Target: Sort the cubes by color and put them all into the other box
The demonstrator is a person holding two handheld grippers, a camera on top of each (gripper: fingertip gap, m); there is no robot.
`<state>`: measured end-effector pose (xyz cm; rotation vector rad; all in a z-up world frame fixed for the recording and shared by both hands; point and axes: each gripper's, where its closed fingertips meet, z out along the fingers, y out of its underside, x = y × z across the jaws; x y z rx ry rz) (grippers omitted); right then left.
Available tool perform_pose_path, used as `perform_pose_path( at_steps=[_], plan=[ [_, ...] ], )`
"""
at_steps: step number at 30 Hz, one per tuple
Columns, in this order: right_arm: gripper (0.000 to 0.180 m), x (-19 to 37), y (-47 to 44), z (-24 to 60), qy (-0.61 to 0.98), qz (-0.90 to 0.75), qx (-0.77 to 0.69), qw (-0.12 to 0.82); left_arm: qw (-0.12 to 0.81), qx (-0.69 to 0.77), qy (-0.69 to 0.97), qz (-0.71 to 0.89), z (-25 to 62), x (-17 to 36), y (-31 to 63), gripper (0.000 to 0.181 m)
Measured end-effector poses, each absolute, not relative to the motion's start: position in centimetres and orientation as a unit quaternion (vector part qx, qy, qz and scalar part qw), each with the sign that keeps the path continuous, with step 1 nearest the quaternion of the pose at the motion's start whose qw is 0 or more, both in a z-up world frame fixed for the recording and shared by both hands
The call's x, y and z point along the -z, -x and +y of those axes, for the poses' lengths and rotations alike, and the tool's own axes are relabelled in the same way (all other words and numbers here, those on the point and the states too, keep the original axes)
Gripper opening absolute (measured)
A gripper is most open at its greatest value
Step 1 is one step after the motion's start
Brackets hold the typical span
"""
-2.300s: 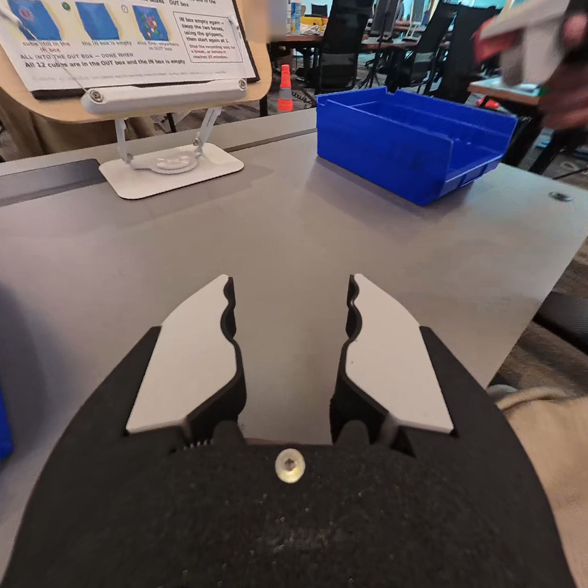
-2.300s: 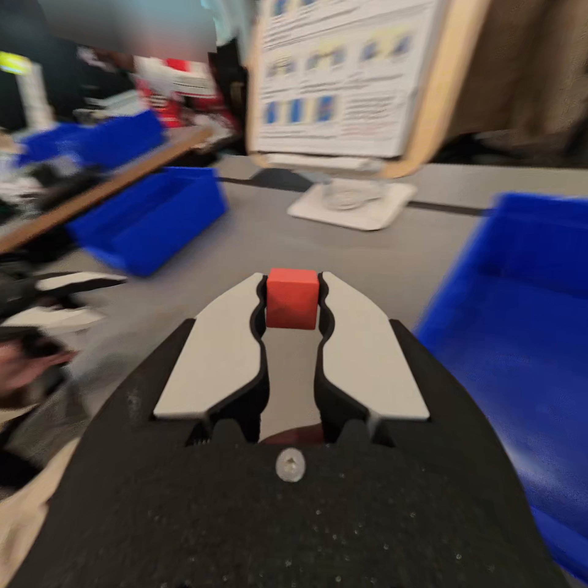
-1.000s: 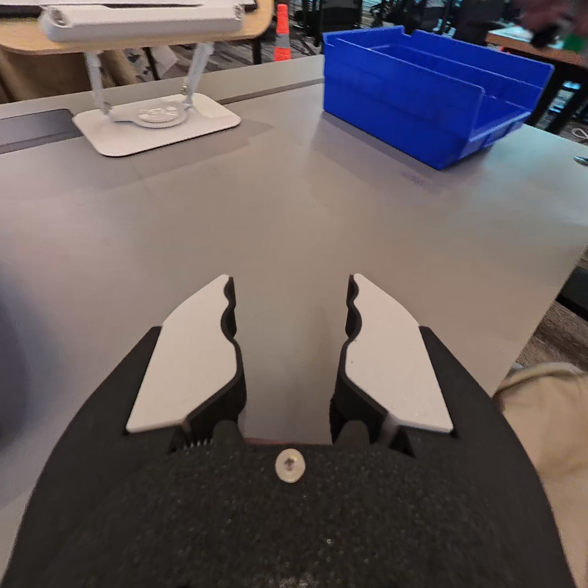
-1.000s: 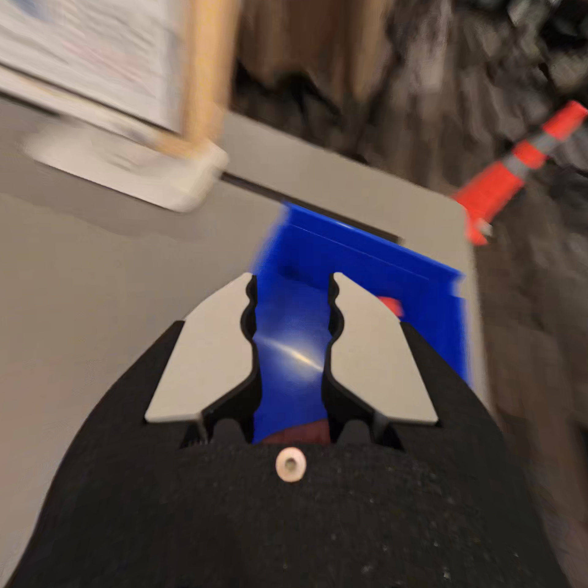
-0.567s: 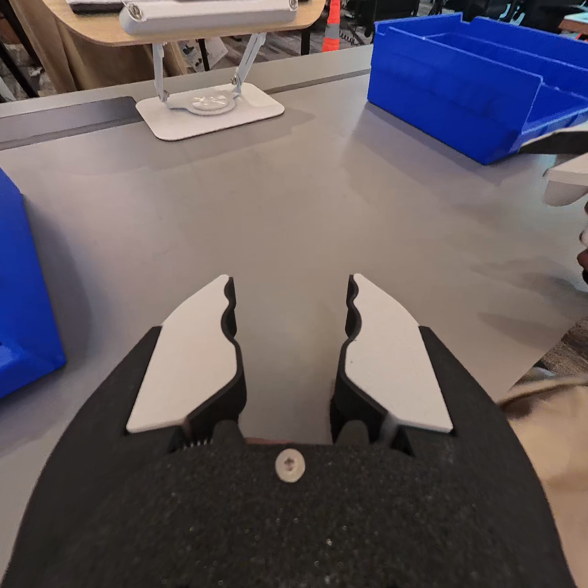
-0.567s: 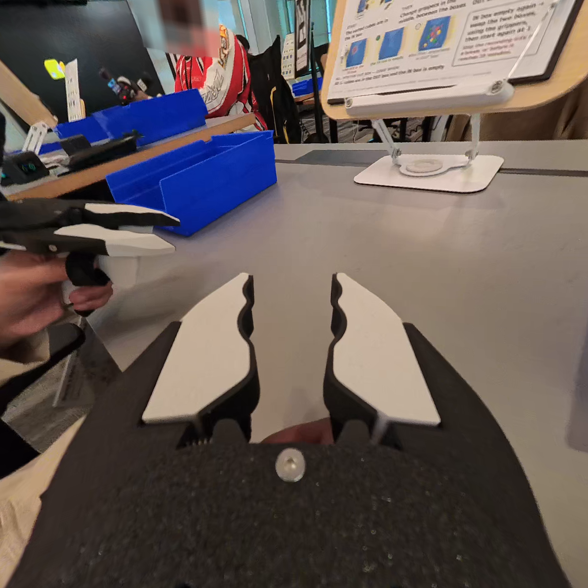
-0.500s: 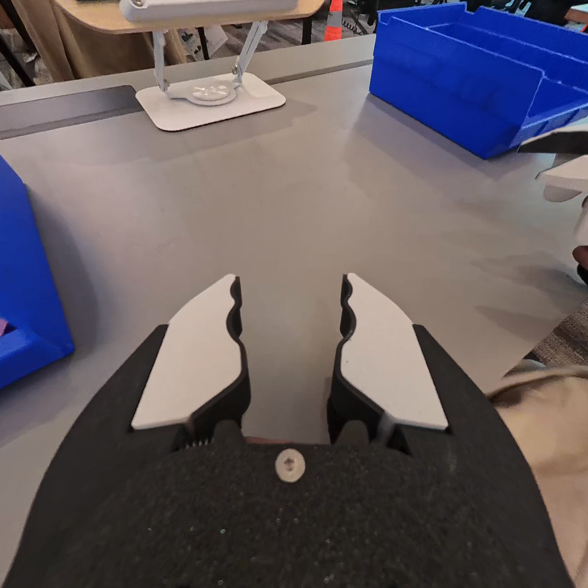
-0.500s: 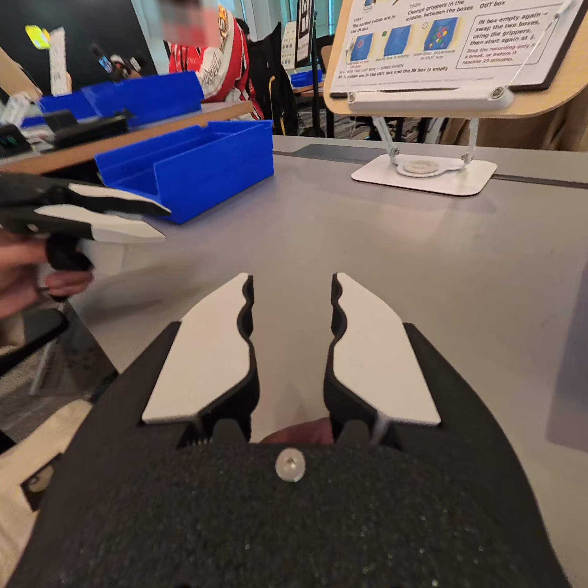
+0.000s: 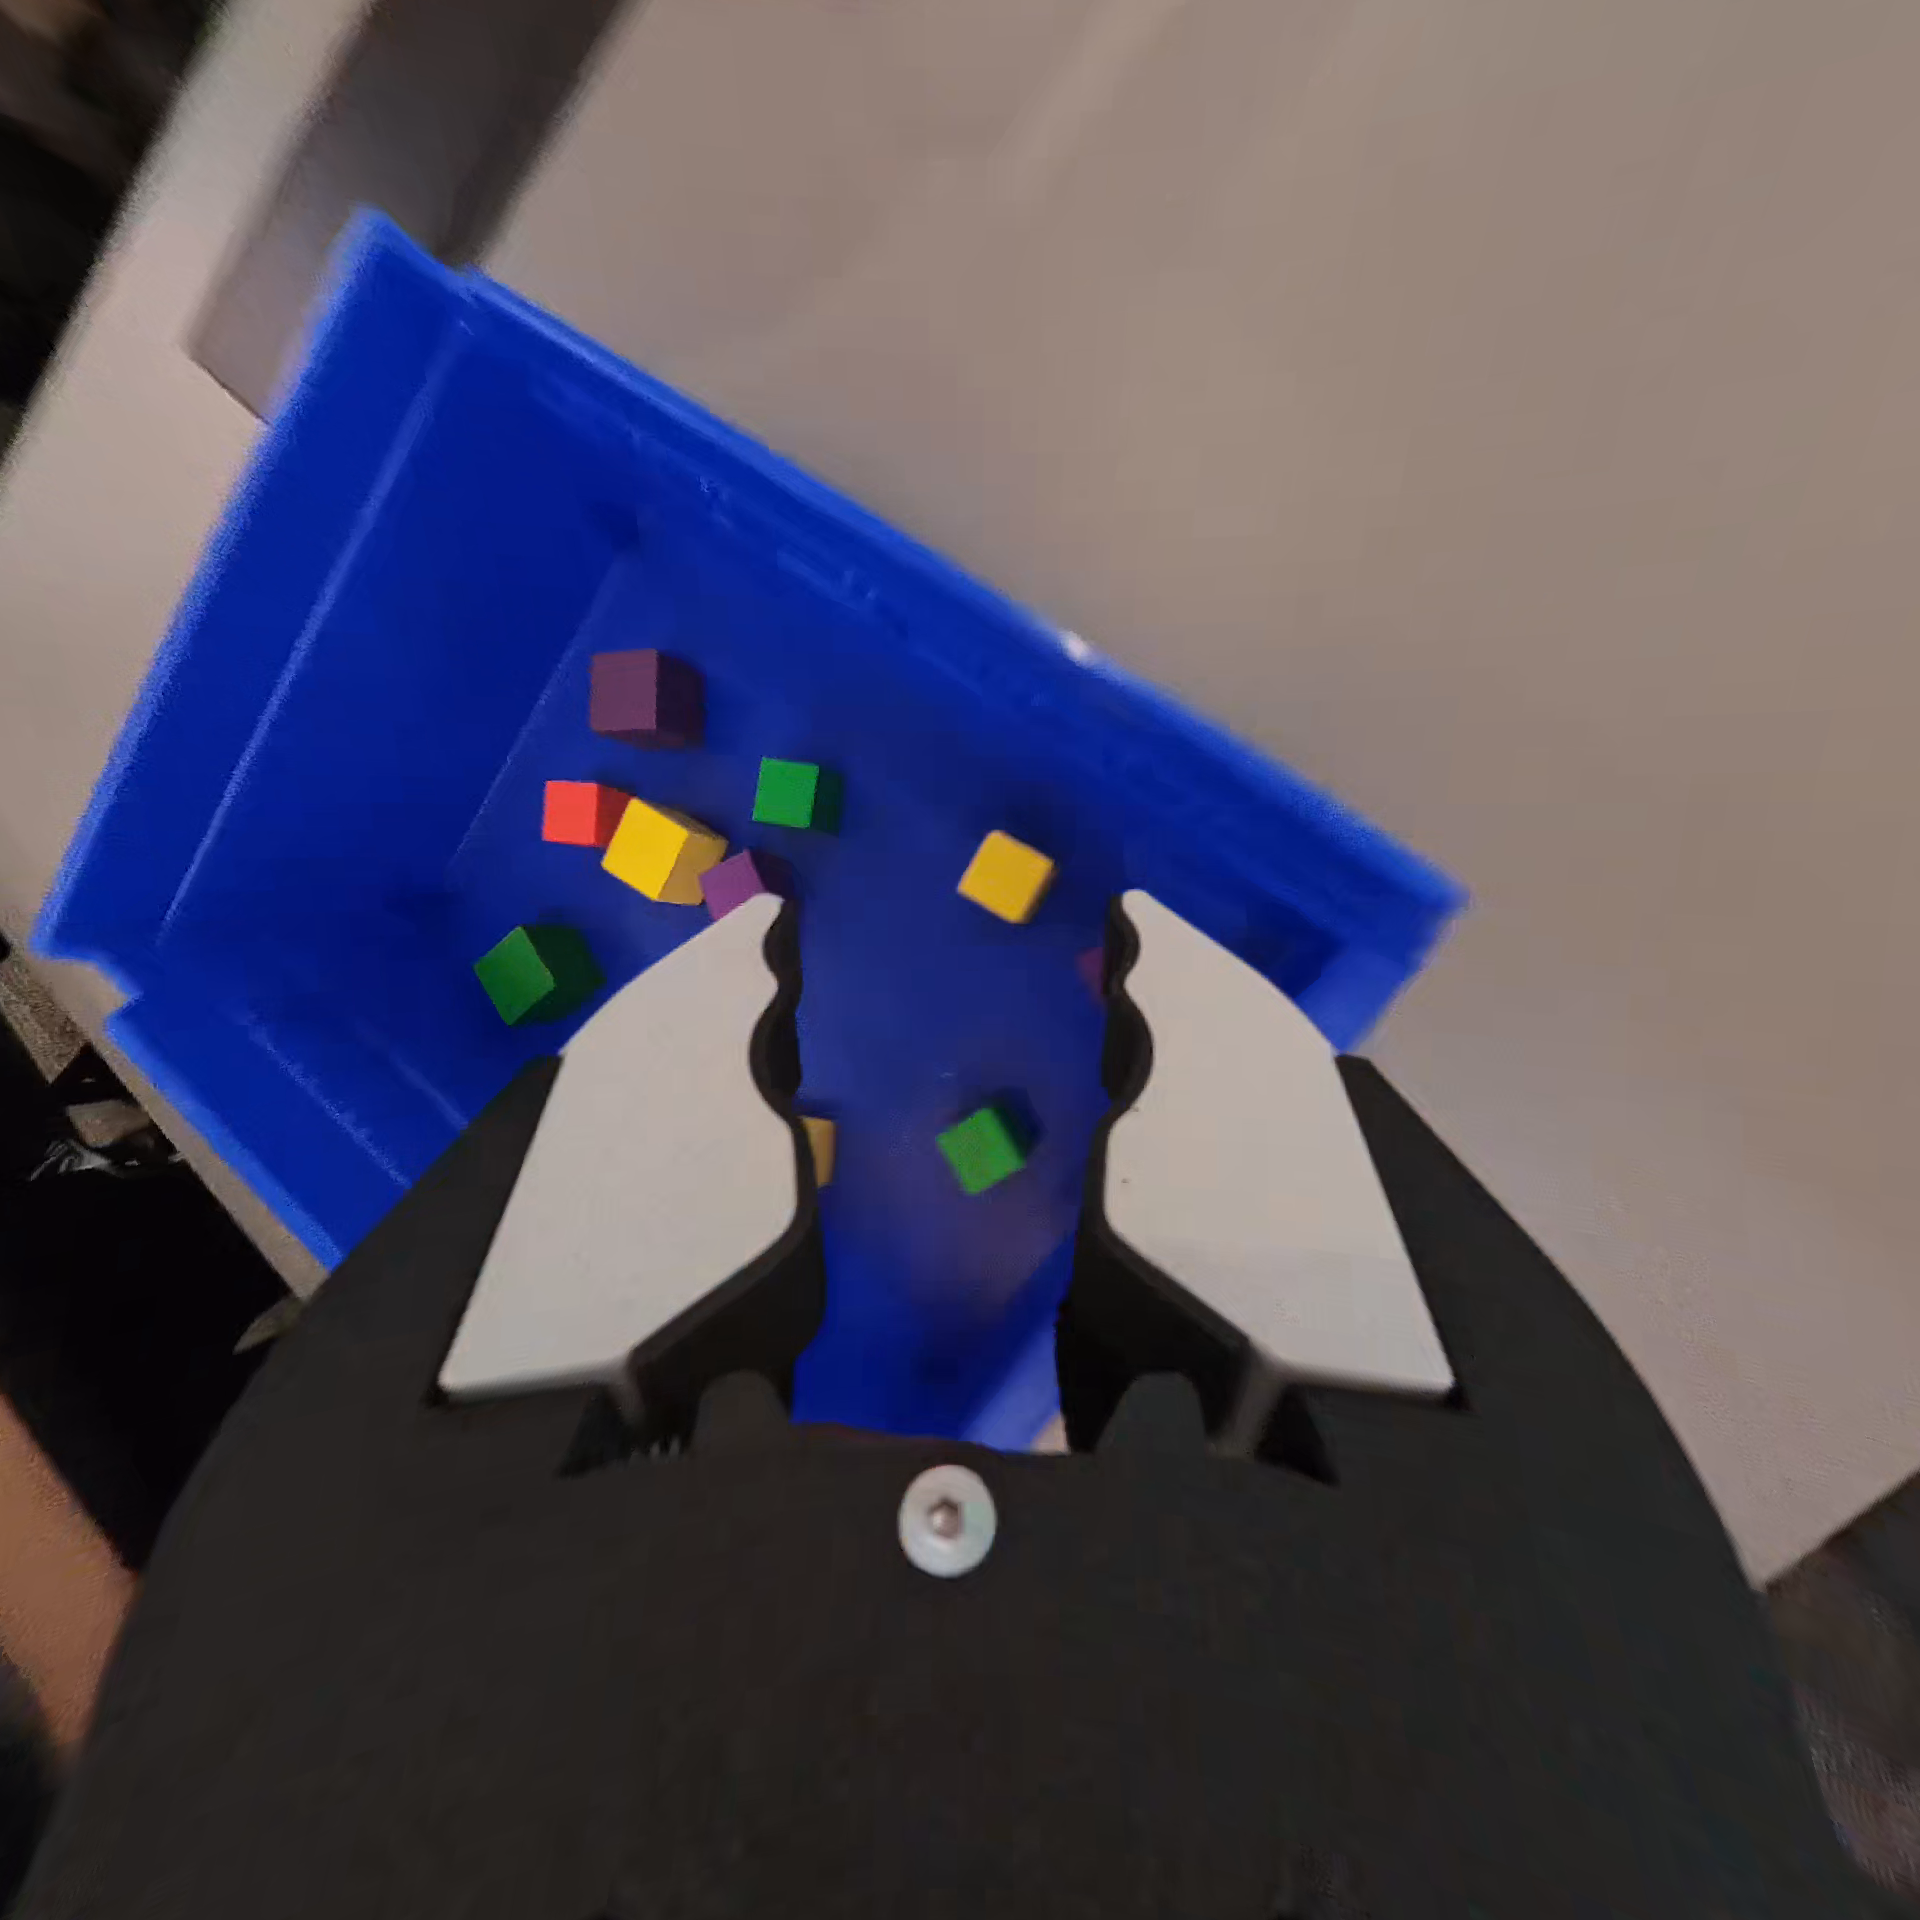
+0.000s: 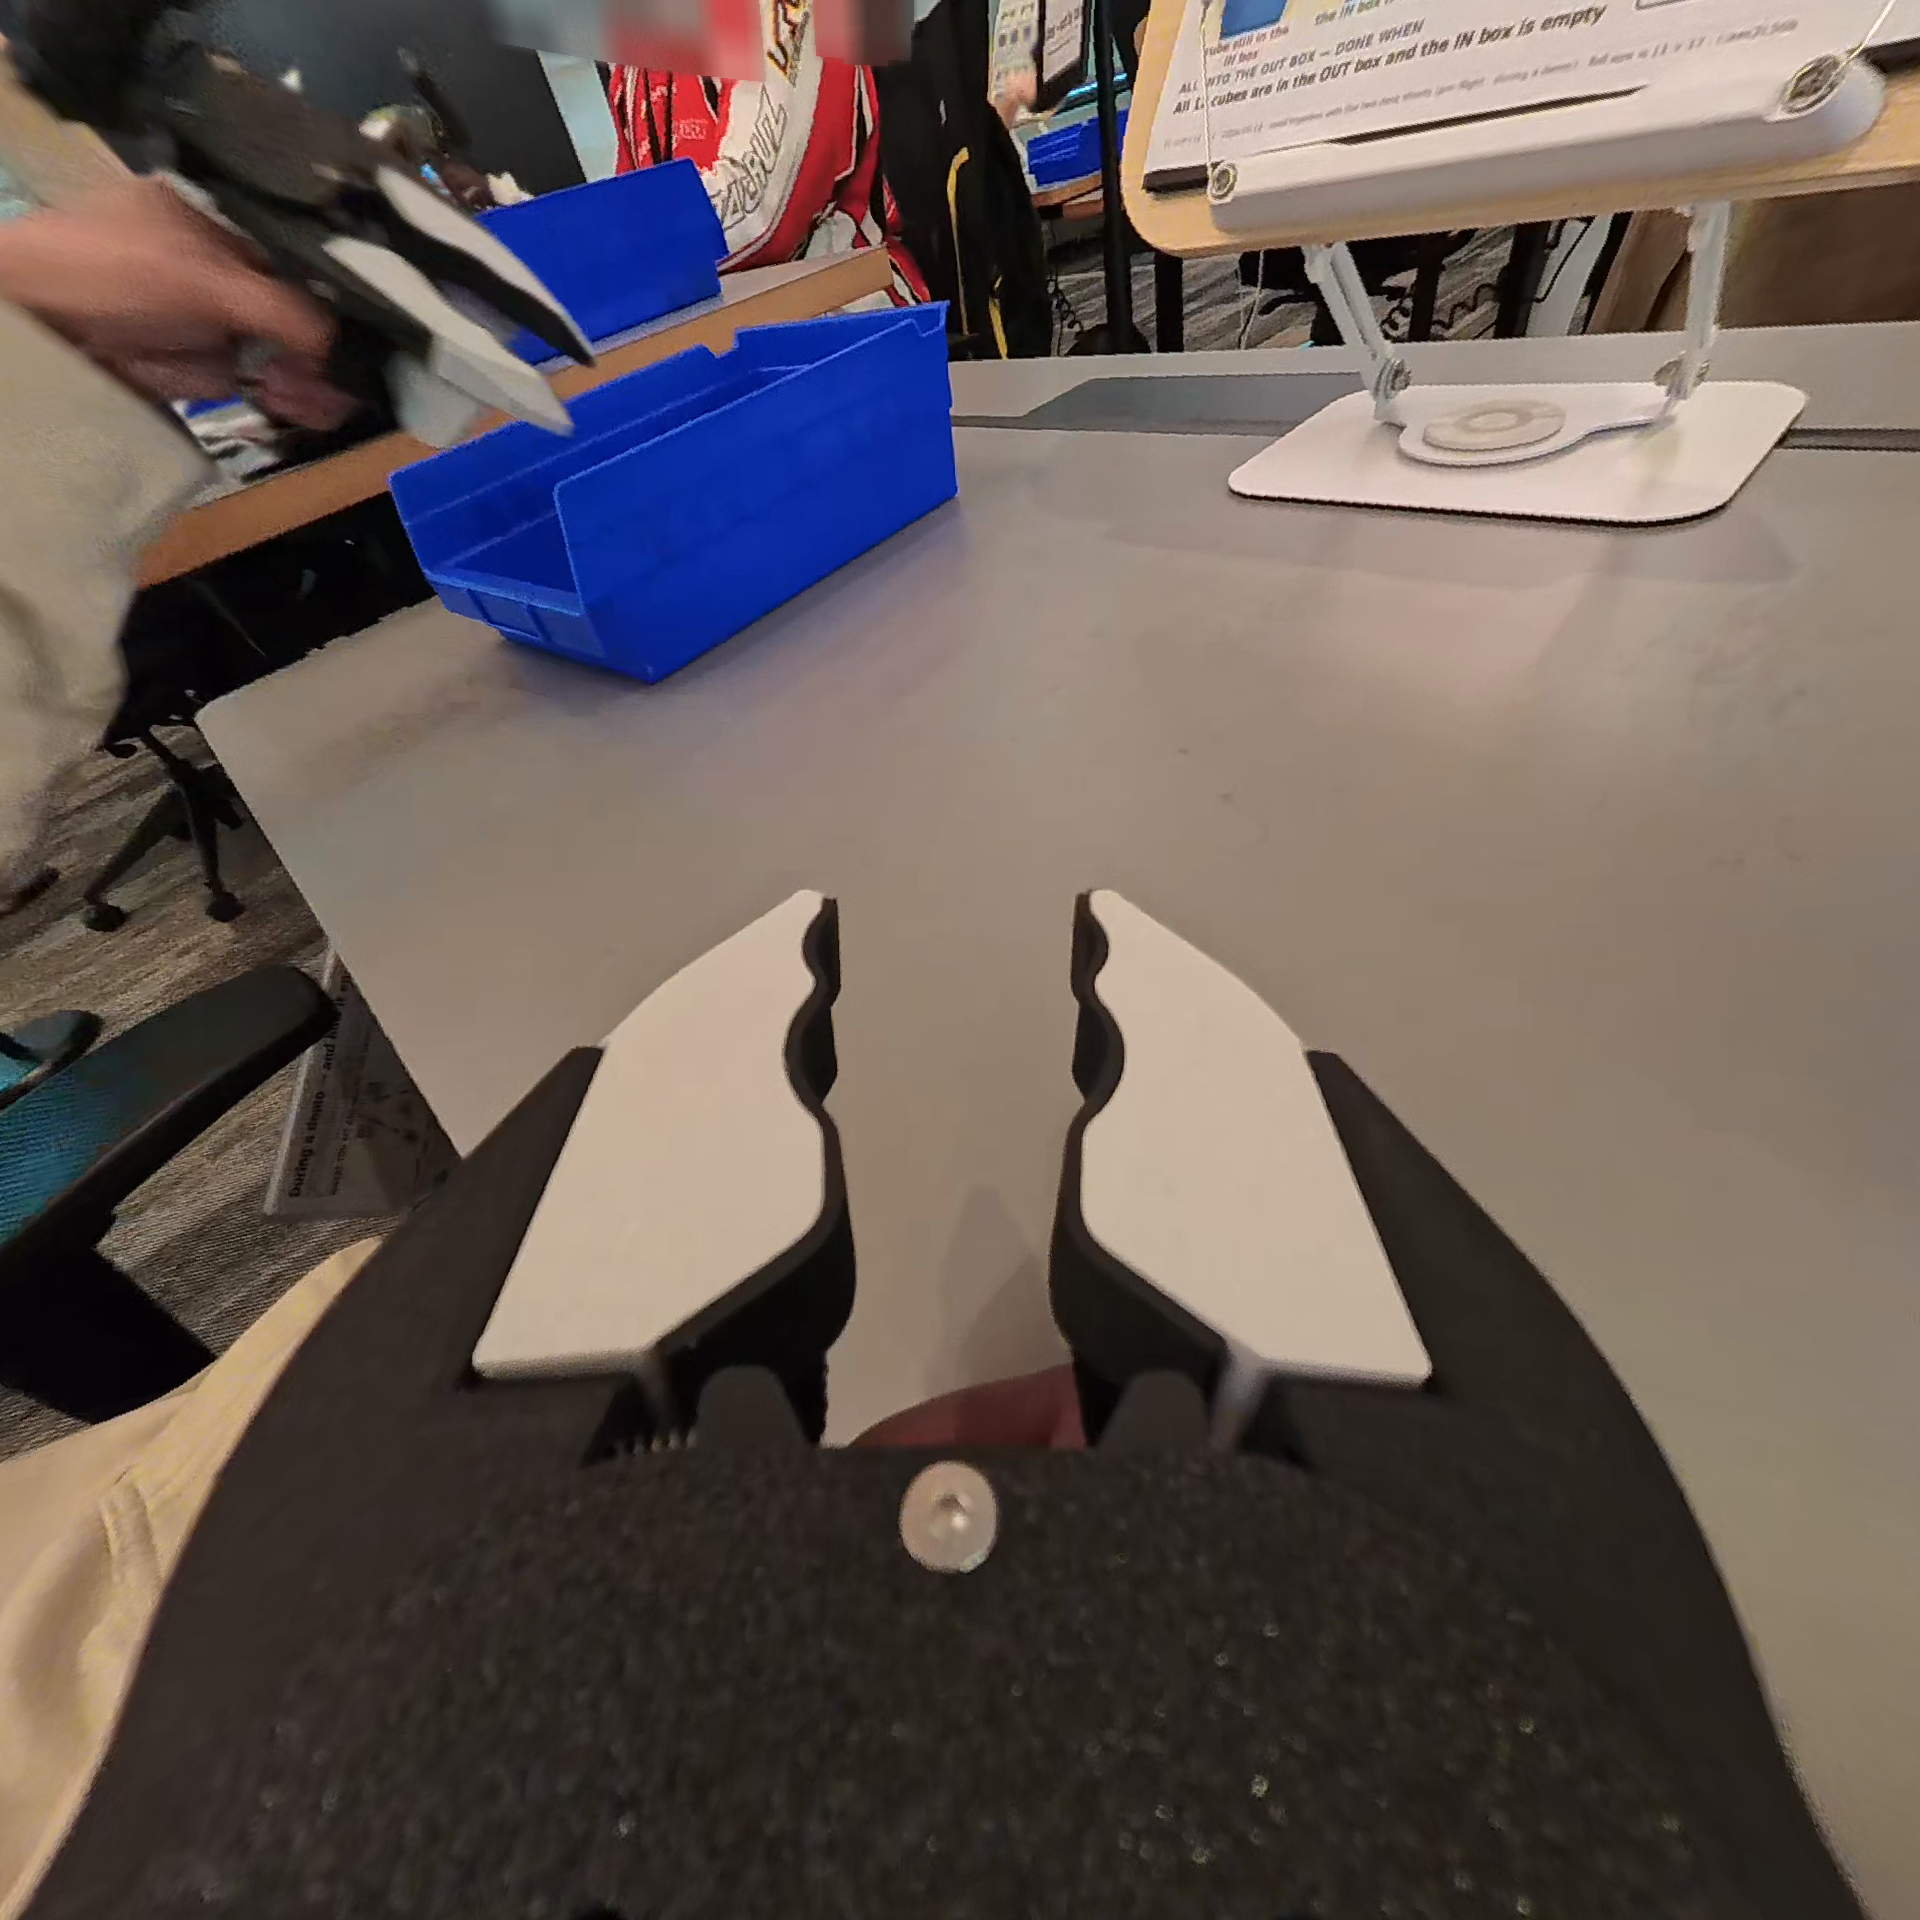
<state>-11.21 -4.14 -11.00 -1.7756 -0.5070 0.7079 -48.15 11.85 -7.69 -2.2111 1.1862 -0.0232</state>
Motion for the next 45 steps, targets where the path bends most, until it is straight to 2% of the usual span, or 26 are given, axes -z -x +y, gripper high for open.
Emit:
perform_pose_path(
  at_steps=[4,12,13,14,18,21,28,31,34,37,40,45],
  plan=[
    [0.043,11.1,11.8,-4.4,0.751,-0.196,-0.345,0.527,0.198,0.004,0.856,0.478,17.1,12.1,49.9,0.051],
    [0.043,11.3,10.9,-4.2,0.755,-0.17,-0.372,0.512,0.119,0.0,0.857,0.501,20.5,17.8,50.4,0.051],
    [0.042,11.3,10.9,-4.2,0.755,-0.168,-0.374,0.512,0.11,-0.005,0.857,0.504,20.5,18.4,50.6,0.045],
    [0.042,11.3,10.8,-4.3,0.755,-0.168,-0.375,0.511,0.11,0.01,0.858,0.502,20.5,18.5,50.2,0.022],
    [0.041,11.4,11.1,-4.4,0.757,-0.177,-0.371,0.509,0.093,0.002,0.862,0.499,19.8,18.3,51.0,0.022],
    [0.04,11.3,11.1,-4.4,0.756,-0.182,-0.368,0.51,0.147,0.02,0.856,0.495,18.5,16.0,50.2,0.022],
    [0.038,10.4,10.4,-4.1,0.752,-0.183,-0.36,0.521,0.462,0.068,0.788,0.401,12.4,3.8,44.5,0.022],
    [0.037,10.0,10.0,-4.0,0.752,-0.185,-0.352,0.526,0.55,0.141,0.757,0.323,7.4,0.9,40.5,0.022],
    [0.037,9.6,9.7,-4.1,0.748,-0.185,-0.353,0.531,0.573,0.221,0.74,0.274,2.7,1.7,36.3,0.022],
    [0.037,9.8,9.5,-4.2,0.745,-0.18,-0.374,0.522,0.552,0.301,0.731,0.265,-0.4,4.3,32.6,0.022],
    [0.038,10.5,9.9,-4.3,0.746,-0.166,-0.42,0.49,0.504,0.373,0.719,0.299,-2.4,6.8,30.2,0.022],
    [0.036,10.6,10.9,-4.7,0.747,-0.128,-0.49,0.431,0.515,0.42,0.644,0.378,-3.8,6.0,27.6,0.022]
  ],
)
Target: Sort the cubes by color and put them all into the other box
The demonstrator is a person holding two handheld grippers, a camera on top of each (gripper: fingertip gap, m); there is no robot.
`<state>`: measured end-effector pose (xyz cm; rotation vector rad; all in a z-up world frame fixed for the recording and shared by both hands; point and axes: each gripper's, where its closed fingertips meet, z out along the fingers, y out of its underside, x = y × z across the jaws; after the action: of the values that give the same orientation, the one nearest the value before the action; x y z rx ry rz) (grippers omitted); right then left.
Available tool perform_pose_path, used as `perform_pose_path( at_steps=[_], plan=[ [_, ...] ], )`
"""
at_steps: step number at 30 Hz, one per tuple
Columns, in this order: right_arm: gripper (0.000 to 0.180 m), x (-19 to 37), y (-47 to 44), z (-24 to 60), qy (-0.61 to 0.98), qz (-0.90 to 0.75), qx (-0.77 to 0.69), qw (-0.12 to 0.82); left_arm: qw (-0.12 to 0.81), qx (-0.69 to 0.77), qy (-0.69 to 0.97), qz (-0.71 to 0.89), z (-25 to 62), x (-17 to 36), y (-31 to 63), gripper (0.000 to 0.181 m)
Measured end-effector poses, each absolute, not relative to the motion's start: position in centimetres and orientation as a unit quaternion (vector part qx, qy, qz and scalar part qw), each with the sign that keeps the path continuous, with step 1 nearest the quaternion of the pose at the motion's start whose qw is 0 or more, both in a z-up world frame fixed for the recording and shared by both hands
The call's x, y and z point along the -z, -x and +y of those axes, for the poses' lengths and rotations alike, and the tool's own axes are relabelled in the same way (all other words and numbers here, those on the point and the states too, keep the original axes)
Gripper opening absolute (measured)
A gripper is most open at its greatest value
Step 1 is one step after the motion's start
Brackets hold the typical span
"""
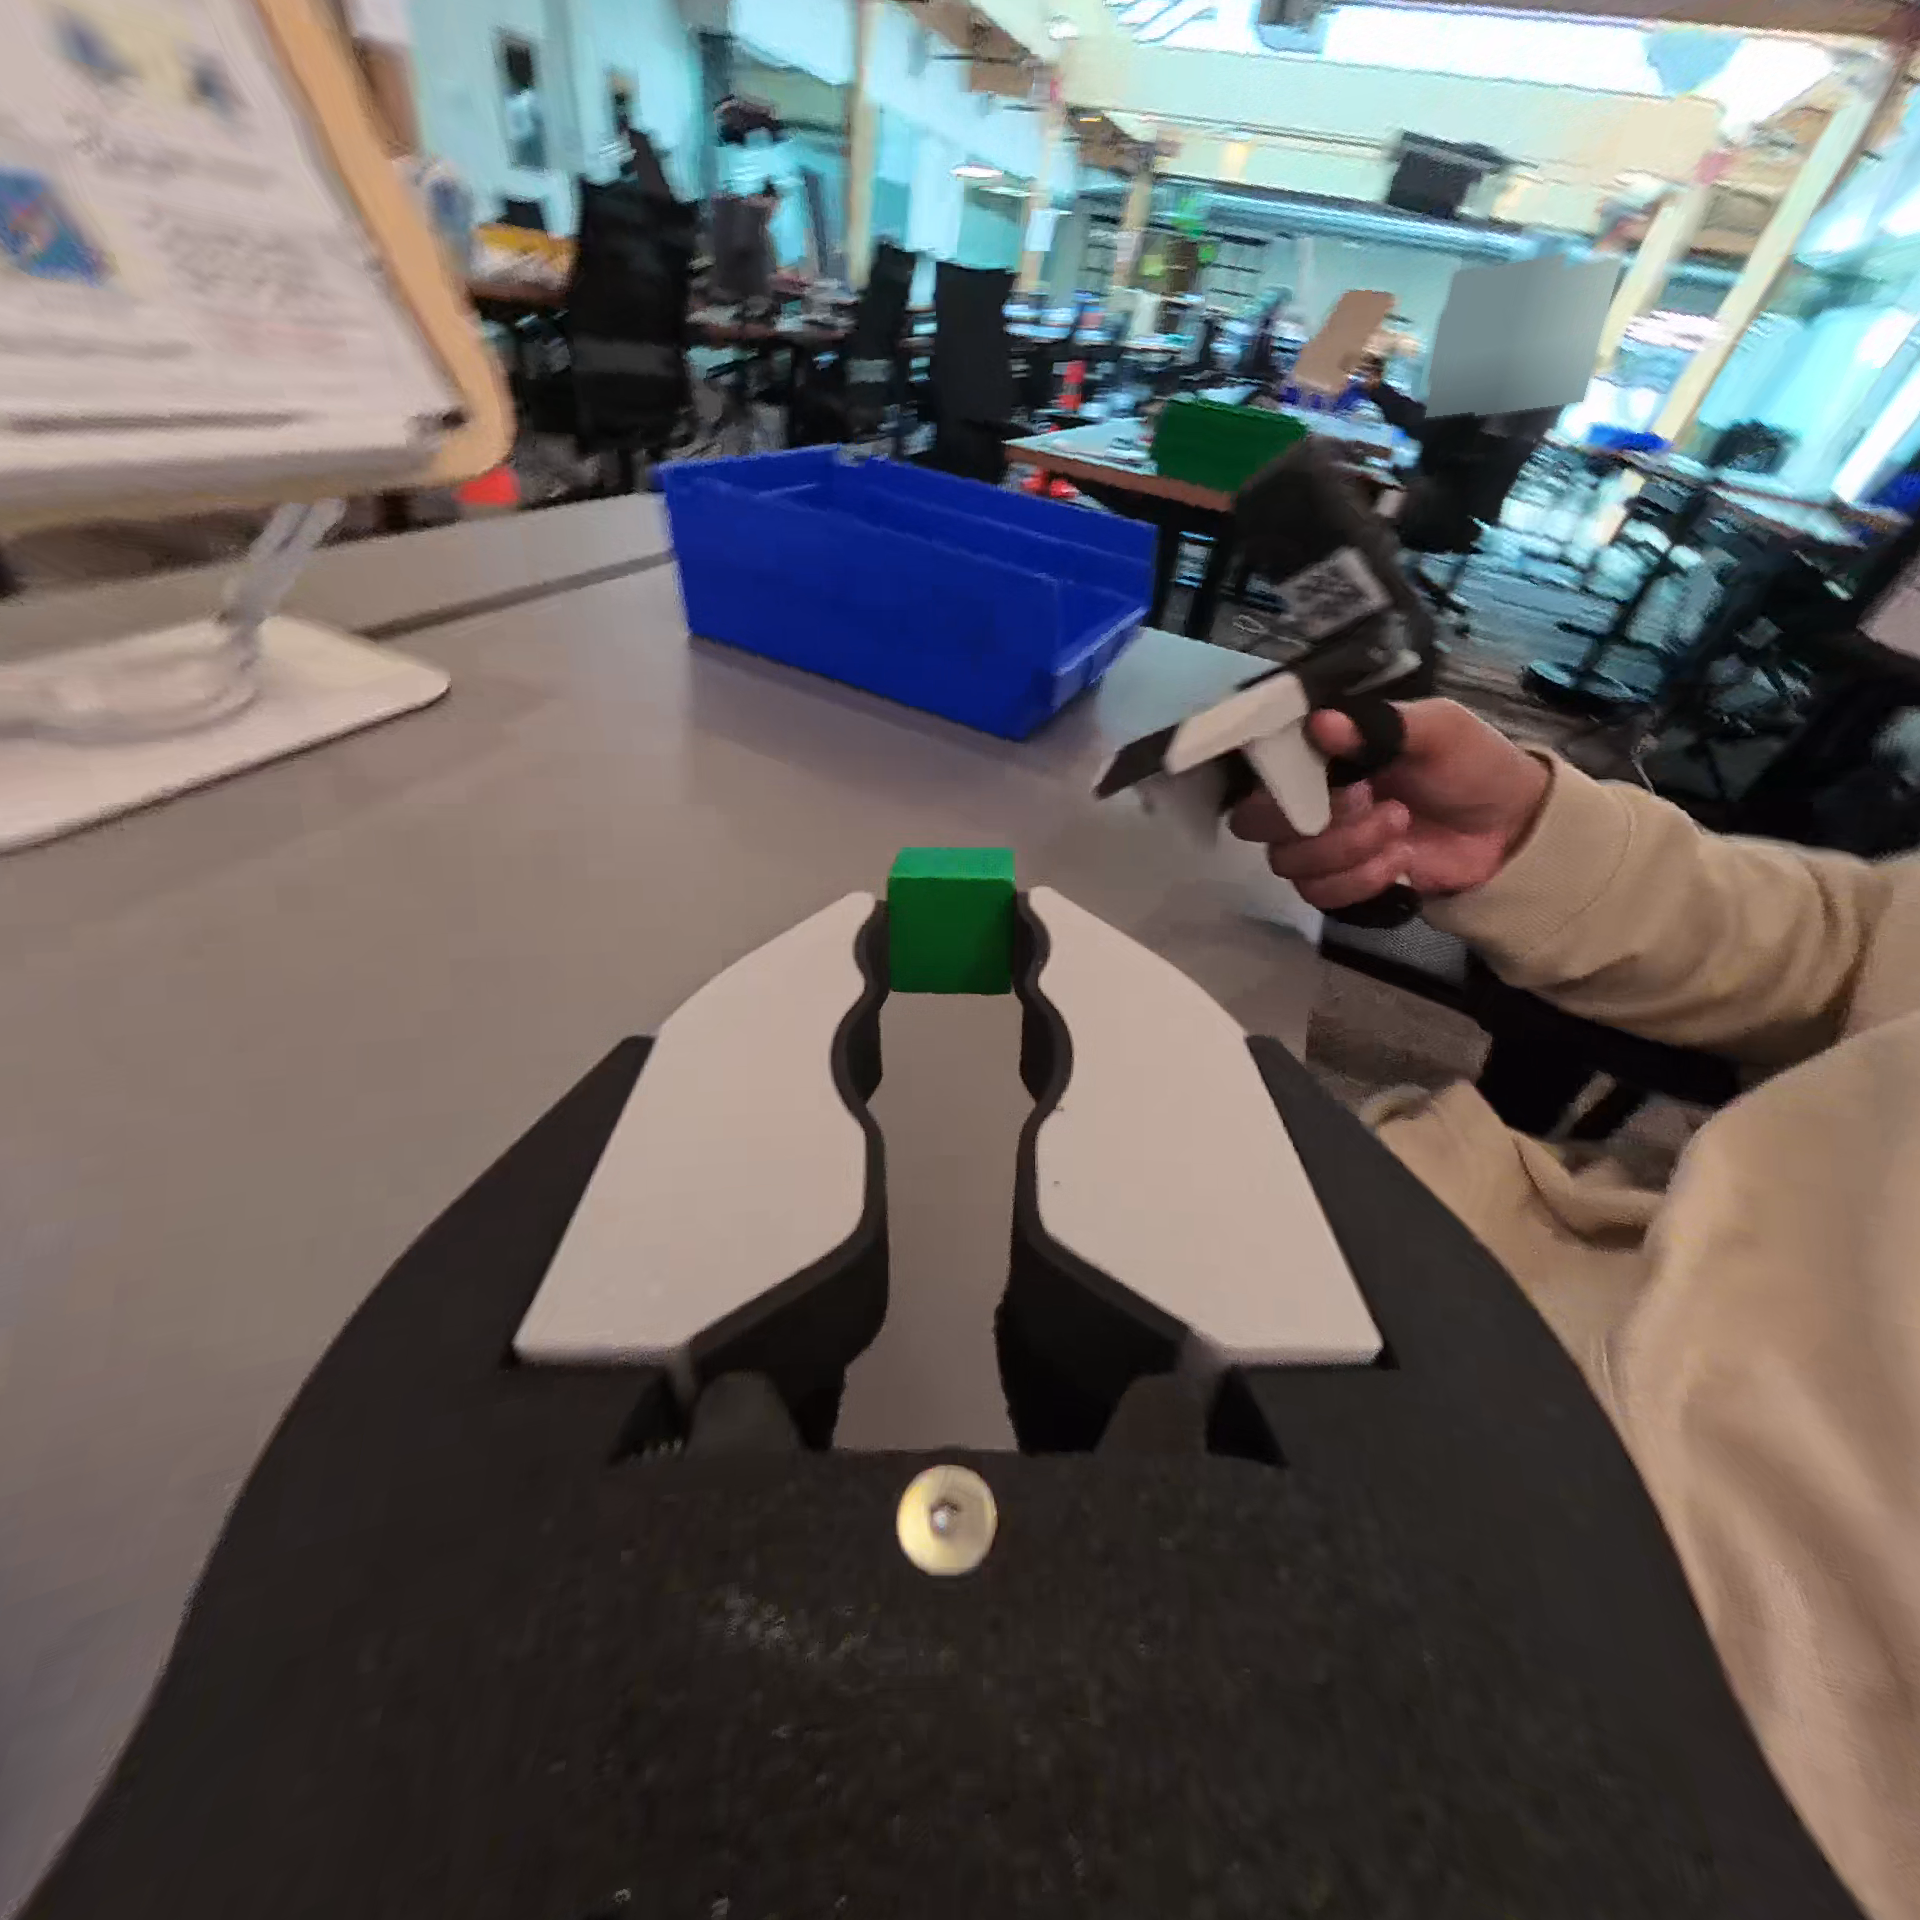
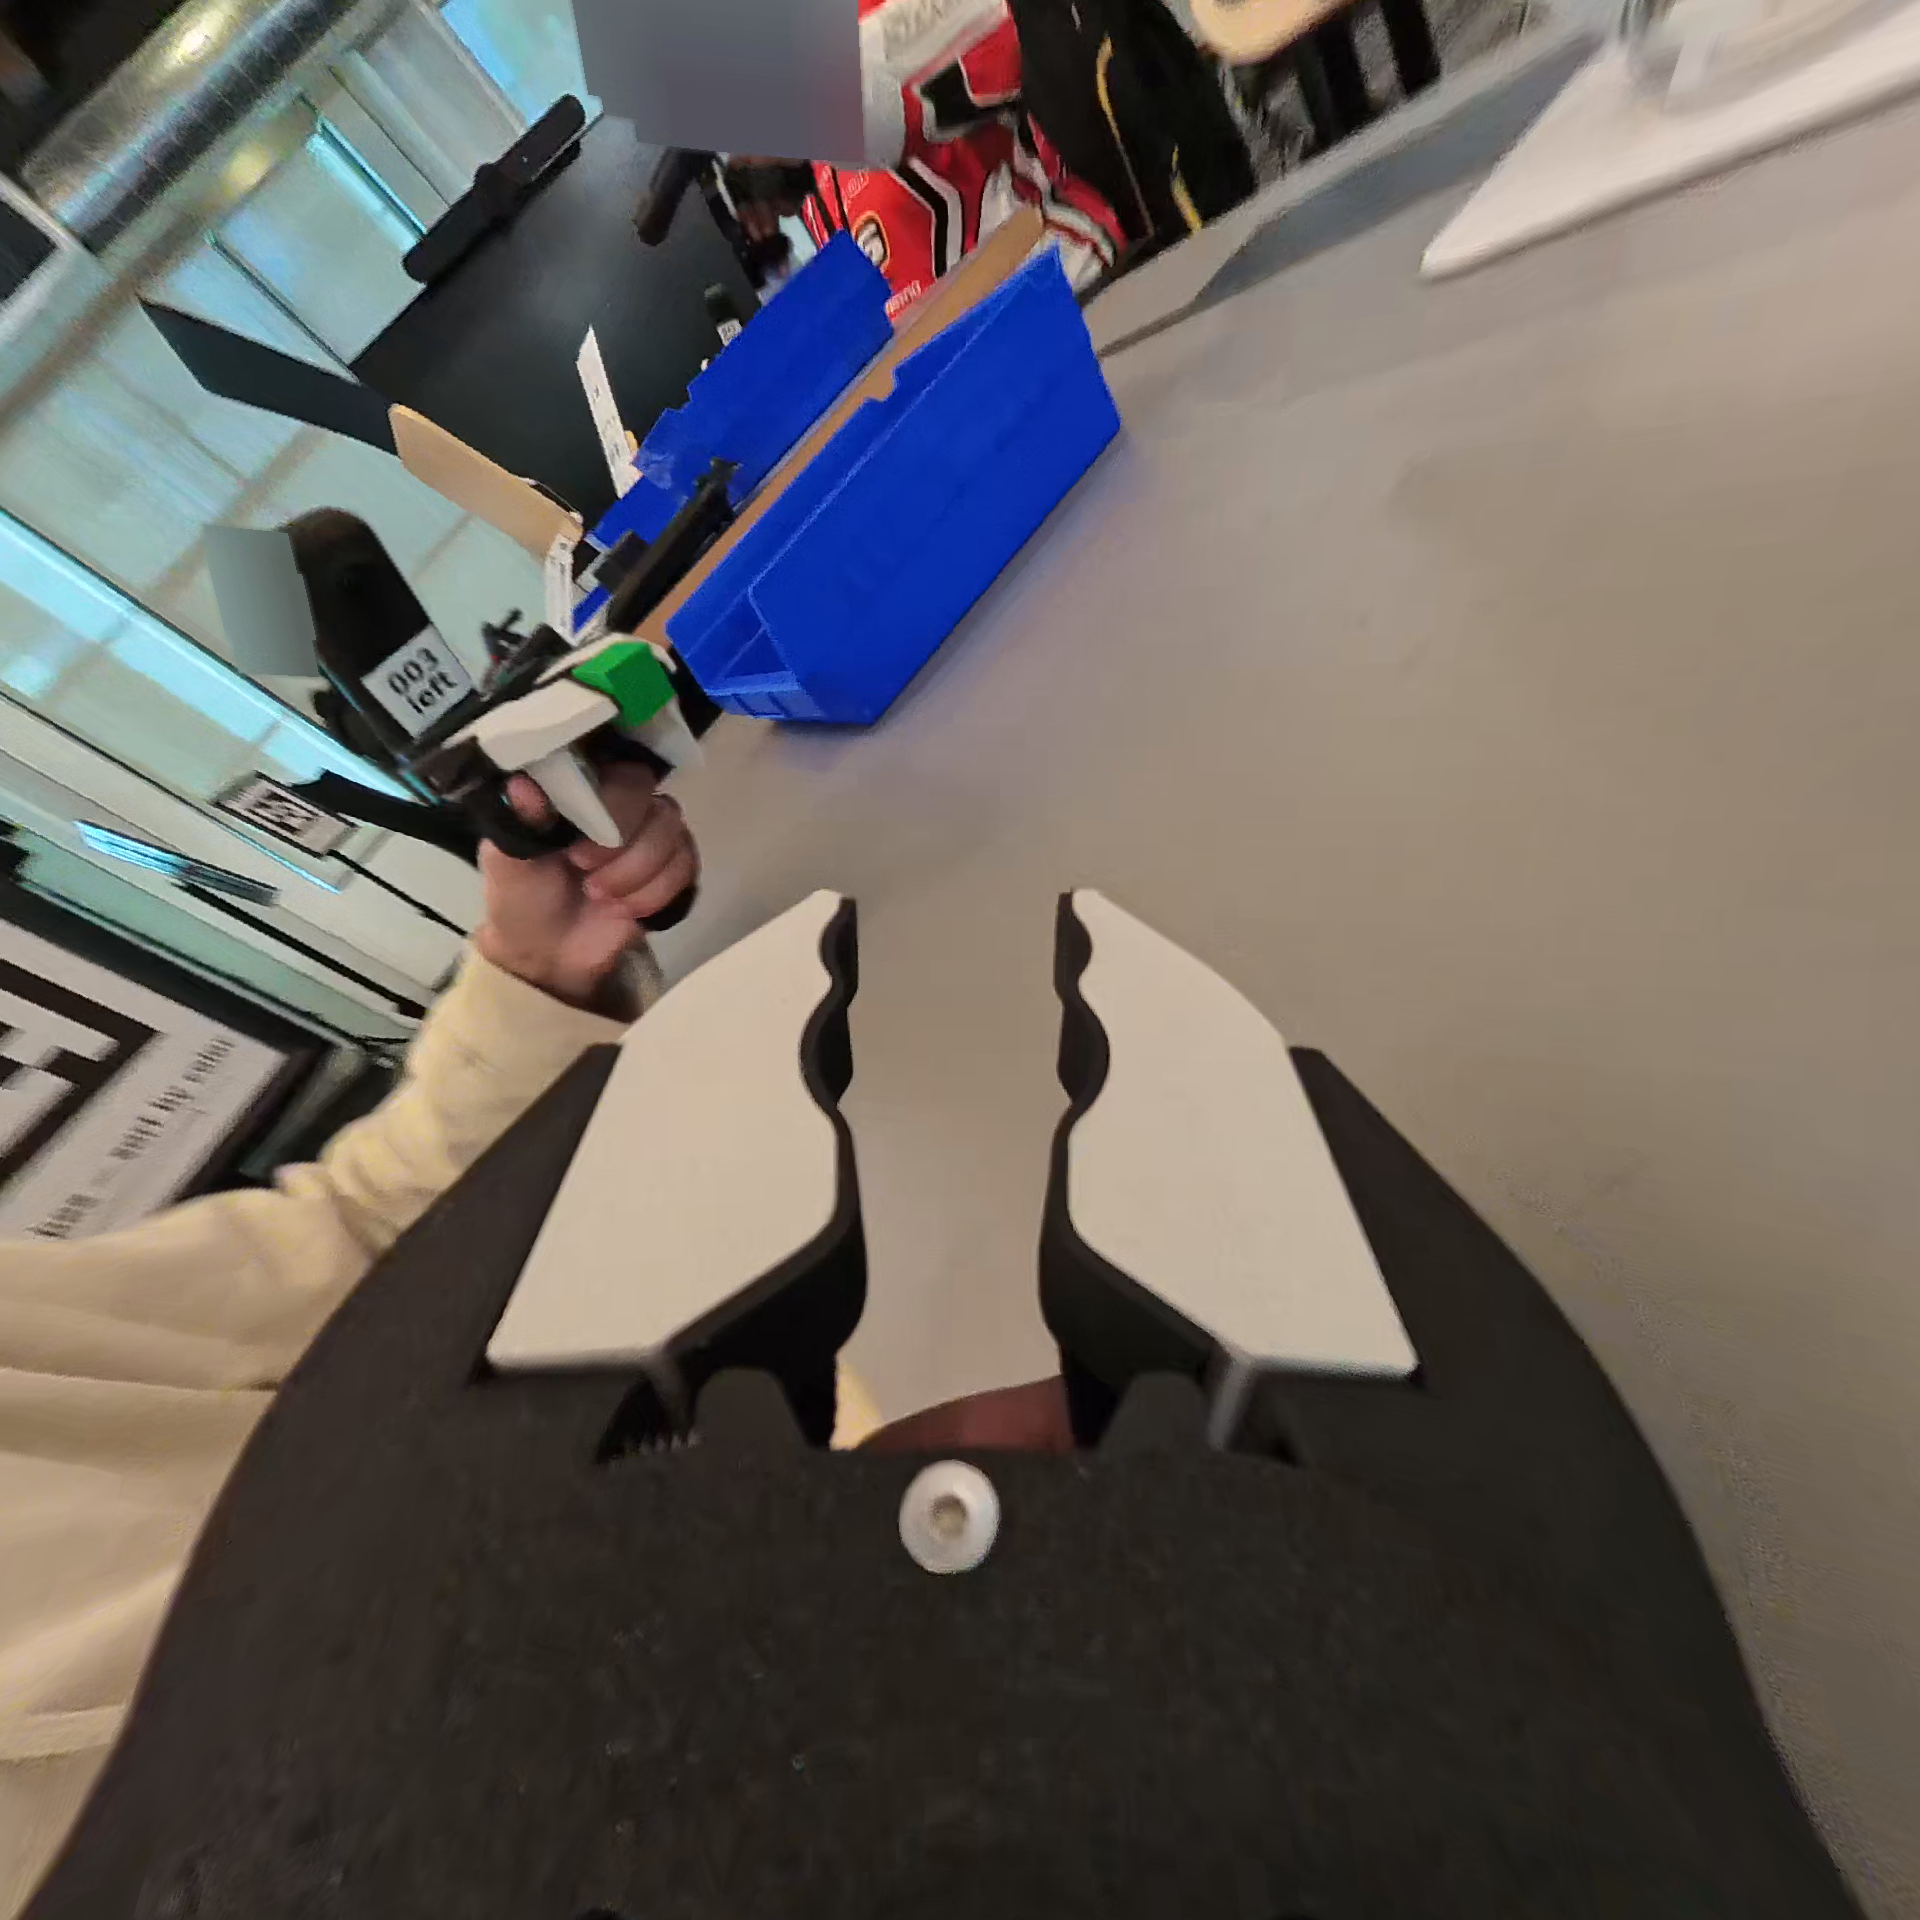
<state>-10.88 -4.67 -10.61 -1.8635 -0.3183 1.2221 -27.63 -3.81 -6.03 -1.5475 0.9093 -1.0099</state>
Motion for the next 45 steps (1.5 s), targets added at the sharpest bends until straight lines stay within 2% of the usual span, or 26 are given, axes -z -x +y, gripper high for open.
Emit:
perform_pose_path(
  at_steps=[3,6,8,13,18,24,27,30,33,36,42,45],
  plan=[
    [0.037,8.6,13.8,-5.9,0.715,-0.092,-0.601,0.345,0.532,0.417,0.572,0.465,-4.8,4.9,24.8,0.022],
    [0.043,5.2,17.5,-7.7,0.639,-0.086,-0.737,0.203,0.525,0.407,0.527,0.529,-5.2,4.4,21.8,0.022],
    [0.043,3.9,18.7,-7.9,0.604,-0.082,-0.779,0.144,0.522,0.403,0.505,0.557,-5.5,4.4,20.3,0.022],
    [0.044,4.0,19.6,-7.3,0.597,-0.077,-0.786,0.143,0.516,0.392,0.478,0.592,-6.3,5.2,18.2,0.022],
    [0.023,5.4,19.2,-6.7,0.591,-0.061,-0.792,0.138,0.518,0.39,0.475,0.594,-6.4,6.1,17.3,0.022],
    [0.021,5.9,18.4,-6.7,0.588,-0.077,-0.787,0.173,0.534,0.358,0.497,0.583,-6.4,6.7,17.0,0.025],
    [0.021,6.0,16.7,-6.2,0.598,-0.072,-0.767,0.22,0.525,0.328,0.583,0.525,-5.9,7.5,18.8,0.046],
    [0.021,7.3,14.1,-5.2,0.656,-0.101,-0.673,0.326,0.511,0.309,0.681,0.424,-5.8,9.4,21.8,0.058],
    [0.021,9.5,10.9,-3.6,0.728,-0.139,-0.505,0.441,0.499,0.293,0.728,0.367,-6.6,11.9,24.2,0.071],
    [0.021,10.6,8.8,-3.2,0.752,-0.167,-0.4,0.496,0.512,0.267,0.733,0.36,-7.2,12.5,25.5,0.064],
    [0.021,11.3,7.0,-3.5,0.761,-0.156,-0.38,0.503,0.515,0.276,0.726,0.362,-7.1,12.3,25.5,0.06],
    [0.022,9.4,5.1,-3.1,0.754,-0.161,-0.358,0.527,0.501,0.283,0.734,0.362,-7.0,12.7,25.6,0.059]
  ],
)
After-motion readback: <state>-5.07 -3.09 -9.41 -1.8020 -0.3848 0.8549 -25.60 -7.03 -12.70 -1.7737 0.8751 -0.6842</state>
